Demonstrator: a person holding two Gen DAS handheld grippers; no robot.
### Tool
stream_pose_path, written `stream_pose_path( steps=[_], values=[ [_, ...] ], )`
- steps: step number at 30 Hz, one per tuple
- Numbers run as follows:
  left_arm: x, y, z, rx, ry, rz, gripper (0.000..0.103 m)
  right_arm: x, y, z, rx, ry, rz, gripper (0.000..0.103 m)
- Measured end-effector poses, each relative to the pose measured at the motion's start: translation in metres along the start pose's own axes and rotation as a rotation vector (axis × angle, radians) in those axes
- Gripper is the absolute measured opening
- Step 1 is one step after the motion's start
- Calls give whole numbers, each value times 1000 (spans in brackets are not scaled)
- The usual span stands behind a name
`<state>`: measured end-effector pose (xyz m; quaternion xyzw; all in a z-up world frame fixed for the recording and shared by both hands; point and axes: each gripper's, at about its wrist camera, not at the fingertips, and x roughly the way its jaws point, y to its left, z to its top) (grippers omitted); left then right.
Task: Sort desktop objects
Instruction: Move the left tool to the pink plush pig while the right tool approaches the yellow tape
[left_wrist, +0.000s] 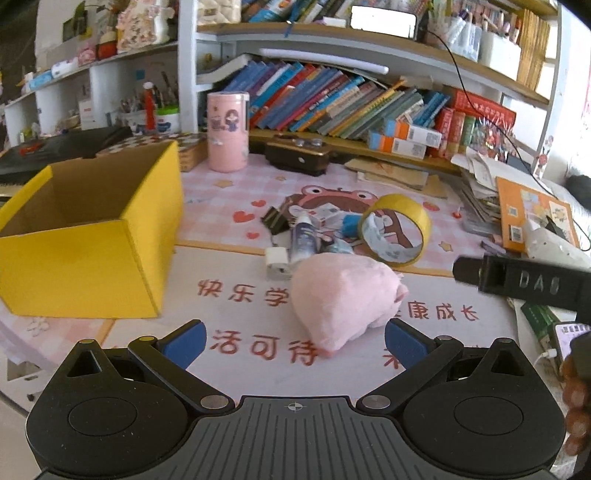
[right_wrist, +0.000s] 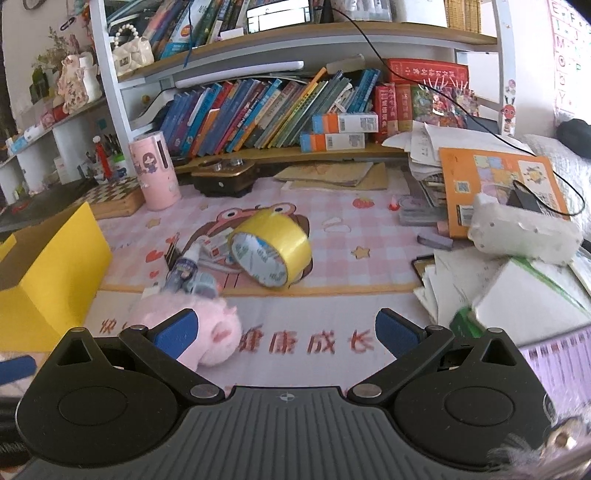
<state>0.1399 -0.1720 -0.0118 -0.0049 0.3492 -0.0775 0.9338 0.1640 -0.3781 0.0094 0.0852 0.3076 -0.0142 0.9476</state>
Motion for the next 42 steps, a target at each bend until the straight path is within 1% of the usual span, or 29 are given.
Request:
stream_pose_path(
  steps=[5, 11, 20, 29, 33, 34, 36, 38, 40, 42],
  values=[
    [19, -12, 6, 13, 21, 4, 103, 15, -13, 12, -9, 1, 11, 103],
    [46, -27, 12, 51, 44, 8, 103, 33, -24, 21, -16, 15, 15, 103],
    [85, -45, 18, 121, 76, 29, 103, 62, -28, 36, -71, 32, 28, 103],
    [102, -49, 14, 116, 138, 20, 103, 84, -27, 44, -112, 56, 49, 103],
    [96, -43, 14, 97, 138, -7, 90, 93, -24, 46, -128, 68, 65, 103],
    [94, -41, 15, 88, 137, -13, 88, 95, -23, 46, -136, 70, 71, 103],
    [86, -34, 15, 61, 136, -26, 76, 99, -21, 48, -154, 71, 84, 103],
    [75, -27, 15, 25, 131, -39, 70, 103, -18, 50, -174, 70, 99, 103],
    [63, -19, 15, -10, 112, -36, 64, 109, -15, 52, -199, 72, 113, 103],
    [52, -11, 16, -44, 91, -25, 57, 116, -12, 54, -228, 76, 122, 103]
  ],
)
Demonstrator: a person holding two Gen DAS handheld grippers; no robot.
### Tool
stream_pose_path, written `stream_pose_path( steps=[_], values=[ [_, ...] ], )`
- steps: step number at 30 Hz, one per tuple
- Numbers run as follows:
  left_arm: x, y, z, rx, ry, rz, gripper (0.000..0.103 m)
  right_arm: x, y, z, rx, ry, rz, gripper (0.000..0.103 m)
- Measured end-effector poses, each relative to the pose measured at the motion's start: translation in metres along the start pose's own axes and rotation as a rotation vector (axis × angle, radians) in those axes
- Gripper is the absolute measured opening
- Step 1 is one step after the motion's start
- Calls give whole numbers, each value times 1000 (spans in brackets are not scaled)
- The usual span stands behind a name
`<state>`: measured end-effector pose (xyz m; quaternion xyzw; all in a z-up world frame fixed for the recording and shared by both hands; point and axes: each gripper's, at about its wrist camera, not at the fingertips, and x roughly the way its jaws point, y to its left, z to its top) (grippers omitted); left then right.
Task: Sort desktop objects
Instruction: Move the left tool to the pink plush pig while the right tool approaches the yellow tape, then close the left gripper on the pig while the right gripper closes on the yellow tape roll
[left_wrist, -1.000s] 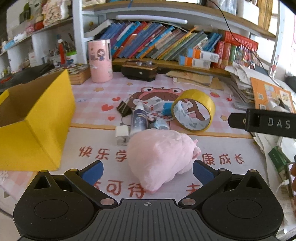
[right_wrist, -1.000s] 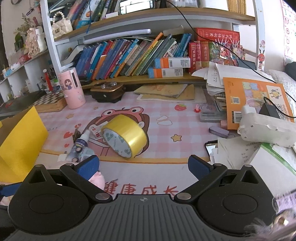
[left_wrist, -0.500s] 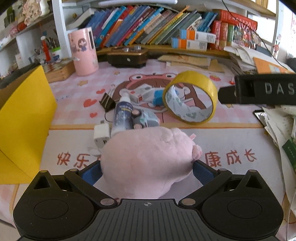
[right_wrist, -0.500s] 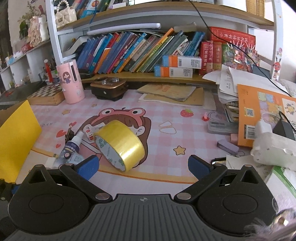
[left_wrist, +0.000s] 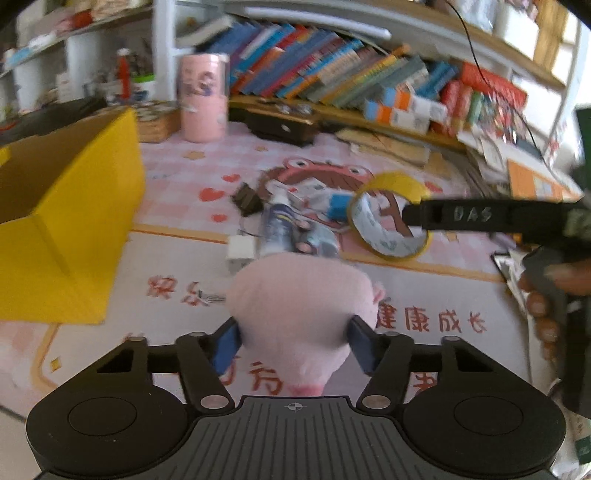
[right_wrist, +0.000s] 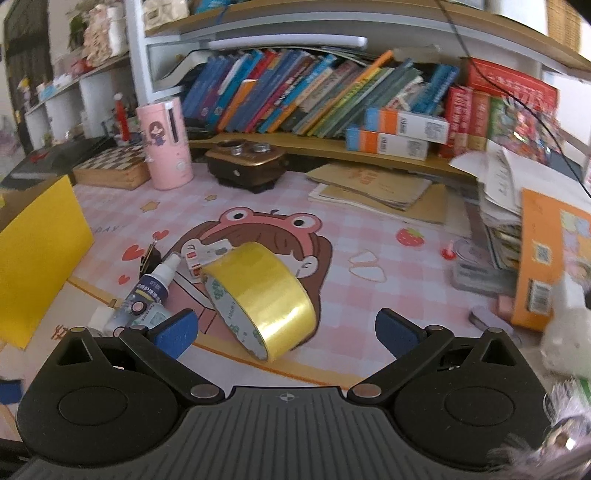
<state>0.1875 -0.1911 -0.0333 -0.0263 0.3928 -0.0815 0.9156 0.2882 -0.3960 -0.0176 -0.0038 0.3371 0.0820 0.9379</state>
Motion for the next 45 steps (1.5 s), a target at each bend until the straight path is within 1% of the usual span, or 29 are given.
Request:
stream_pose_path(
  steps=[4, 6, 9, 10, 11, 12, 13, 14, 15, 17, 21, 25, 28, 30, 31, 34, 36, 37, 38, 40, 41, 45],
  values=[
    [-19, 15, 1, -70, -50, 24, 50, 15, 4, 4, -74, 23, 26, 103],
    [-23, 20, 0, -87, -63, 34, 49, 22, 7, 6, -126, 32, 41, 101],
    [-21, 22, -4, -95, -59, 43, 50, 31, 14, 9, -201, 40, 41, 100],
    [-21, 23, -6, -97, -61, 46, 51, 34, 16, 9, -219, 46, 41, 95],
    [-20, 23, -7, -97, -62, 50, 55, 35, 18, 8, -238, 57, 39, 84],
    [-19, 22, -8, -95, -58, 55, 60, 36, 19, 8, -245, 69, 36, 77],
    [-18, 22, -9, -93, -45, 66, 63, 36, 20, 7, -247, 81, 35, 63],
    [-15, 21, -10, -95, -27, 78, 67, 34, 20, 5, -248, 87, 26, 57],
    [-12, 21, -11, -100, -13, 86, 73, 32, 20, 3, -248, 91, 21, 53],
    [-9, 22, -14, -110, -11, 84, 80, 27, 20, -1, -238, 108, 30, 39],
    [0, 22, -15, -120, -8, 92, 91, 17, 19, -10, -196, 127, 43, 38],
    [10, 18, -12, -118, -2, 113, 97, 9, 23, -17, -183, 118, 44, 38],
    [20, 15, -13, -110, 4, 124, 100, 10, 28, -20, -194, 109, 20, 39],
    [23, 17, -14, -129, 6, 120, 101, 12, 32, -21, -212, 92, 7, 47],
    [24, 19, -14, -146, 6, 118, 101, 13, 34, -21, -222, 82, 2, 52],
    [24, 23, -13, -190, -2, 114, 101, 19, 39, -20, -246, 67, -7, 52],
    [26, 25, -13, -209, -3, 111, 101, 21, 41, -20, -255, 68, -4, 48],
    [27, 27, -13, -221, -2, 108, 102, 22, 42, -20, -257, 70, -3, 44],
    [28, 28, -13, -236, -1, 103, 102, 22, 42, -19, -256, 69, 3, 41],
    [30, 31, -12, -264, 0, 88, 100, 21, 42, -19, -251, 77, 17, 40],
    [30, 32, -13, -264, -6, 84, 96, 19, 41, -19, -243, 79, 28, 40],
    [26, 27, -11, -211, -16, 82, 82, 6, 39, -18, -196, 73, 50, 40]
  ],
)
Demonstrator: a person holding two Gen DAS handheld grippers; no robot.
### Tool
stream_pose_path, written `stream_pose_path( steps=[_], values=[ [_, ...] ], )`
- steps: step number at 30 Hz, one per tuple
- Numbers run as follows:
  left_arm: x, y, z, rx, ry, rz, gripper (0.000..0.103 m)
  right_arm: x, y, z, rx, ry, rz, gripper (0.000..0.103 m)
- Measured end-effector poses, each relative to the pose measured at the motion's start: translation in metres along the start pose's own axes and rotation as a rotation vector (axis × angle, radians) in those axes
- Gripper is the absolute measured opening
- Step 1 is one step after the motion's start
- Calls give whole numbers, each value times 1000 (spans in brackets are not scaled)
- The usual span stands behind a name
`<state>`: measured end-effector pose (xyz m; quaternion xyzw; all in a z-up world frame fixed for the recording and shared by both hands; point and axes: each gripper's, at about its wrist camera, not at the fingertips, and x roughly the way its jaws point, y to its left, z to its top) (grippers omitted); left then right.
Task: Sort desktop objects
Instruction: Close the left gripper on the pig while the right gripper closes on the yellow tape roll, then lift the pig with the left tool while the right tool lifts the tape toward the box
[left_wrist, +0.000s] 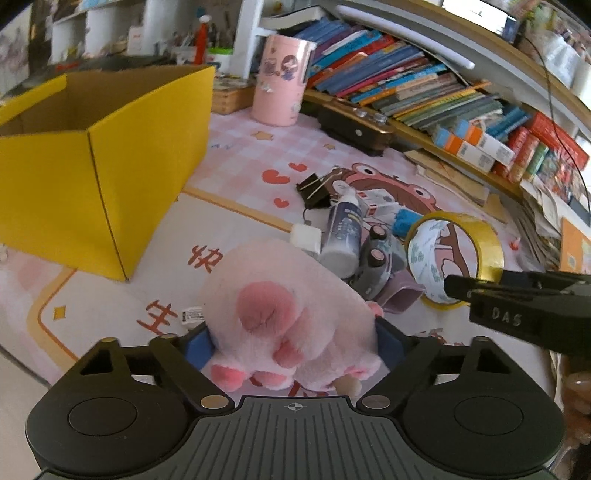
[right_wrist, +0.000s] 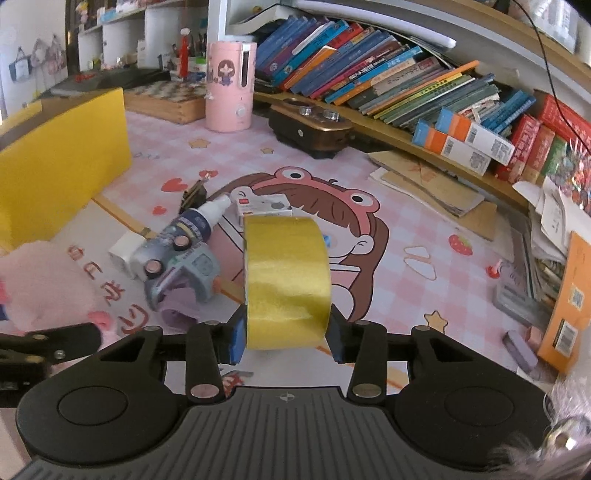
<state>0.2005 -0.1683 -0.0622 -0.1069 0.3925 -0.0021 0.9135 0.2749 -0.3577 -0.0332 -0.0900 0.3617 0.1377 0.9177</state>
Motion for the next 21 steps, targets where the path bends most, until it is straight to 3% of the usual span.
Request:
stream_pose_path(
  steps=[9, 15, 21],
  values=[
    [-43, 3, 6, 8, -61, -69, 78, -36, -2, 5, 101, -26, 49, 39],
    [-61, 10, 5, -32, -67, -109, 79, -50, 6, 2, 95, -32, 65, 39],
    [-78, 13, 1, -35, -94, -98, 80, -57, 13, -4, 68, -20, 56, 39]
  ],
)
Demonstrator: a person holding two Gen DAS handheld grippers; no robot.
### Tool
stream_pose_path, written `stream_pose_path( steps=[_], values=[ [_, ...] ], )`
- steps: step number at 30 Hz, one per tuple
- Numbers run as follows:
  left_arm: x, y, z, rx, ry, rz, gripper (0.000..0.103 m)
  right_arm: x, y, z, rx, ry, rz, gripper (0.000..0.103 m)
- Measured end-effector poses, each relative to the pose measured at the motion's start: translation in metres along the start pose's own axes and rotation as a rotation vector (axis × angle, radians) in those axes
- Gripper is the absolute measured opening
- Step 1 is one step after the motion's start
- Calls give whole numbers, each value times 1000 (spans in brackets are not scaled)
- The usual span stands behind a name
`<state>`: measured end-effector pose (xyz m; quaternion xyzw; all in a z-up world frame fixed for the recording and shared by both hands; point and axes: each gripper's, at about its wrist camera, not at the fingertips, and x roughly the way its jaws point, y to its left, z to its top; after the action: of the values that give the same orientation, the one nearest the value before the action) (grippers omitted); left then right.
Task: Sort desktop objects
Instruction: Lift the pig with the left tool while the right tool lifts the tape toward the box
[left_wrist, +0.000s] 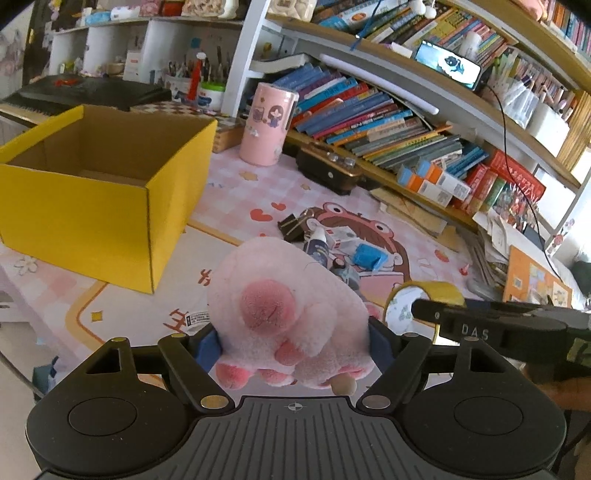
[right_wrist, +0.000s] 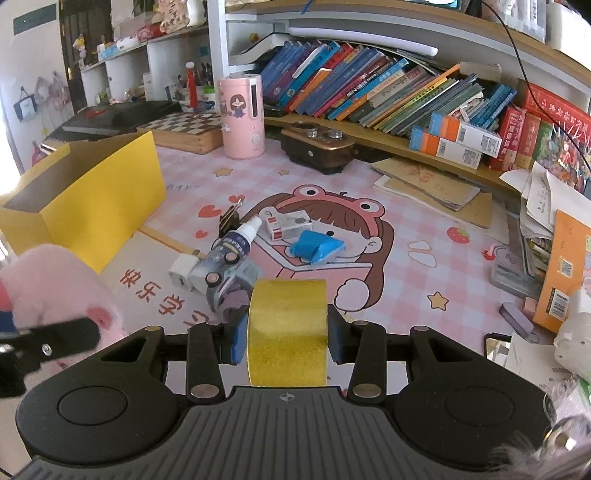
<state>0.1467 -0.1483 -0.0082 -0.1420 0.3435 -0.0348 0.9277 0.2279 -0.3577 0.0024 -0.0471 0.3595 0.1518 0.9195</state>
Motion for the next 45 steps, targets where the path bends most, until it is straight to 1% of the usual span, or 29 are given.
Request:
stream_pose_path(
  steps=[5, 12, 20, 25, 31, 36, 42, 45],
  values=[
    [-14, 3, -3, -8, -11, 4, 80, -10, 8, -4, -1, 8, 21, 39],
    [-30, 12, -2, -15, -33, -13, 80, -31, 25, -5, -1, -13, 46, 39],
    [-45, 35, 1, 14, -44, -59, 80, -49, 52, -12, 80, -4, 53, 39],
    [-59, 55, 1, 32, -49, -83, 80, -55, 82, -17, 94, 2, 50, 39],
    [-81, 92, -3, 26, -36, -95, 80, -62, 125, -27, 100, 18, 43, 39],
    [-98, 122, -6, 16, -33, -98, 80, -70, 162, -40, 96, 35, 44, 39],
    [-118, 151, -16, 37, -12, -119, 81, -77, 202, -56, 114, 50, 37, 39],
    [-126, 168, -21, 37, -2, -115, 81, -78, 220, -64, 123, 62, 42, 39]
  ],
)
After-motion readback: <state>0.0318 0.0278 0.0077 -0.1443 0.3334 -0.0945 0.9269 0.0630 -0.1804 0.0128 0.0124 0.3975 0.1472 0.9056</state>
